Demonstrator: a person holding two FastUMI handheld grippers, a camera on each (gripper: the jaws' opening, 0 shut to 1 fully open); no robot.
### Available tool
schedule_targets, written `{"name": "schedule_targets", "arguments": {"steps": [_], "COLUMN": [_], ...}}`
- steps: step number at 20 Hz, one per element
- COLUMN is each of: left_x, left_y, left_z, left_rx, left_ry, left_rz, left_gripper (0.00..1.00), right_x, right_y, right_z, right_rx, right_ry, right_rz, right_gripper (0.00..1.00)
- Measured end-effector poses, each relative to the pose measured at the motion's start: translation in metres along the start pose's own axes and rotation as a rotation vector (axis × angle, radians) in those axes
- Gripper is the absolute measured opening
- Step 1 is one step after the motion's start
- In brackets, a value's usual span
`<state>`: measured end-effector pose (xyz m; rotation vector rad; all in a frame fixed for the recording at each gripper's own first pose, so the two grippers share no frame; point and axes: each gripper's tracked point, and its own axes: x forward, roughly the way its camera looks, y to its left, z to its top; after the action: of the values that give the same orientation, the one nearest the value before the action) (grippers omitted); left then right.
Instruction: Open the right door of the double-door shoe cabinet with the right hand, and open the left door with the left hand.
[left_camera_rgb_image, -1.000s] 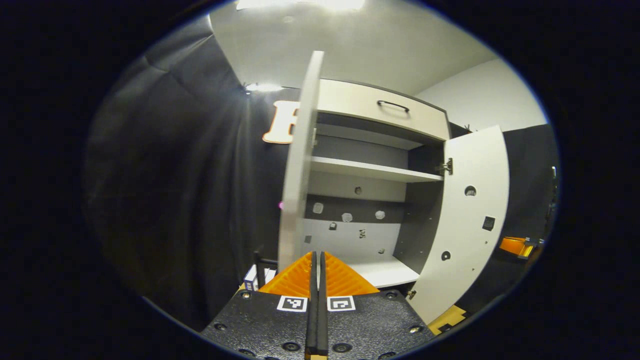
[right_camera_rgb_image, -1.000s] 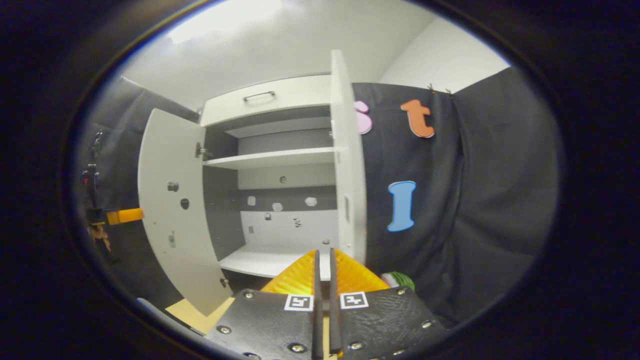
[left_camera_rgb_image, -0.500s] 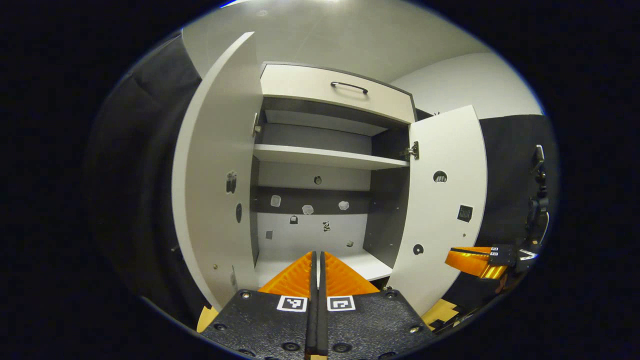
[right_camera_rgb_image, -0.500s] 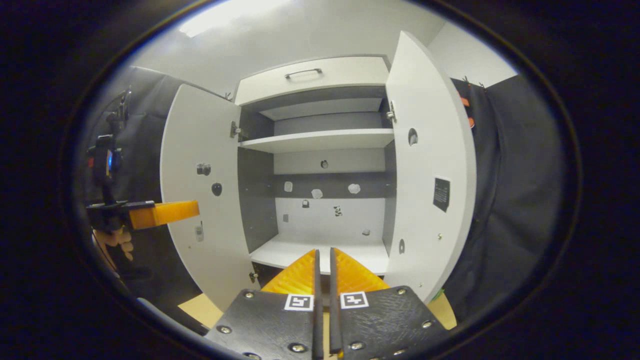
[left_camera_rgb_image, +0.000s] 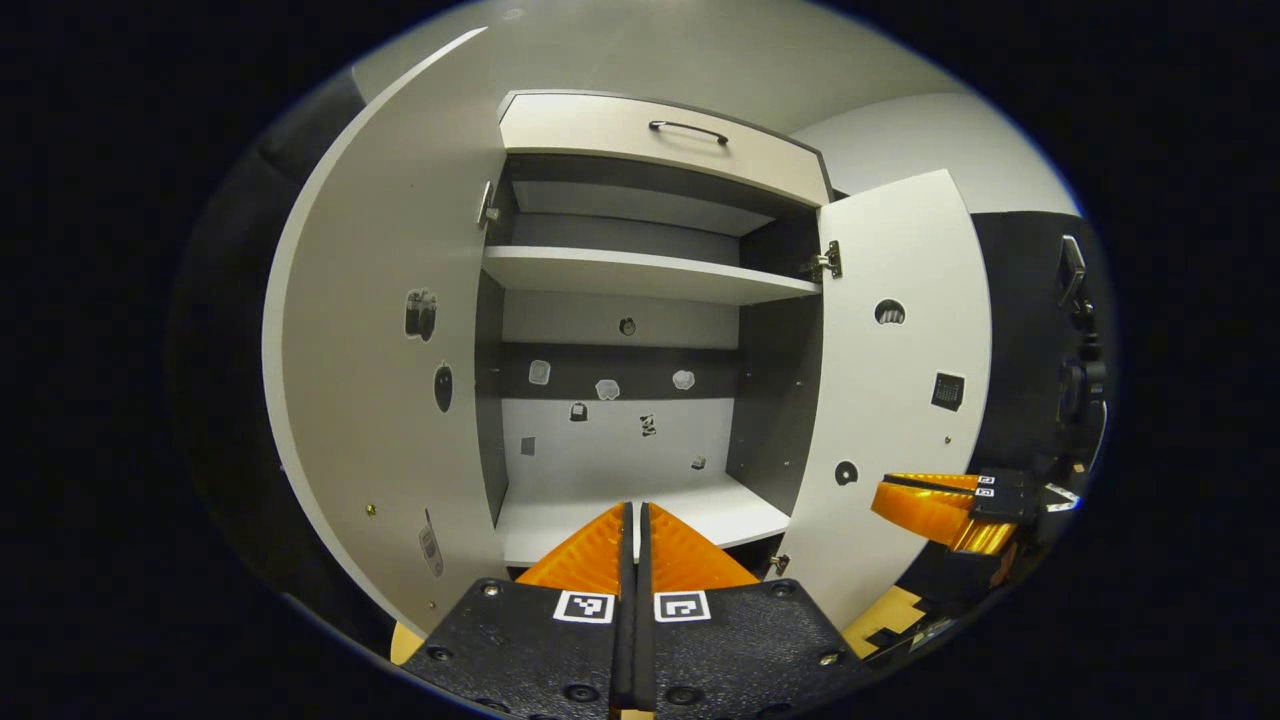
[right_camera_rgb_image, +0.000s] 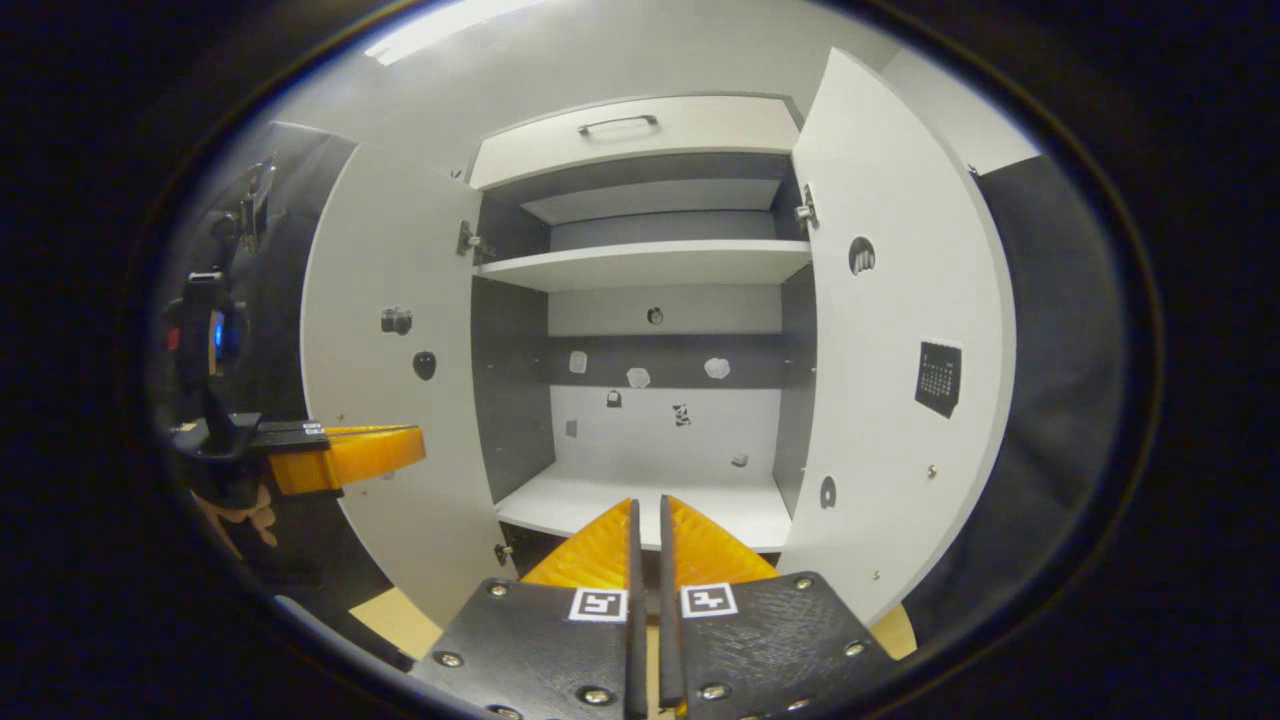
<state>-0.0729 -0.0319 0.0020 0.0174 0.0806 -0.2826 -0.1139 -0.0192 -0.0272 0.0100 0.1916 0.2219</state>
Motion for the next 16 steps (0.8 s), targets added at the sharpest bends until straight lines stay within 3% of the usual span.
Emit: {"name": "schedule_targets", "arguments": {"steps": [16], "left_x": [0.011], "left_y": [0.021], "left_z": [-0.009], "left_rx": [0.001], "left_ry": [0.026], "left_rz": [0.0], "left_gripper": [0.01], "right_x": [0.014], "right_y": [0.0], "right_z": [-0.009], "right_rx": [0.013], "right_ry": [0.011], "right_rz": [-0.033], "right_gripper": [0.05]}}
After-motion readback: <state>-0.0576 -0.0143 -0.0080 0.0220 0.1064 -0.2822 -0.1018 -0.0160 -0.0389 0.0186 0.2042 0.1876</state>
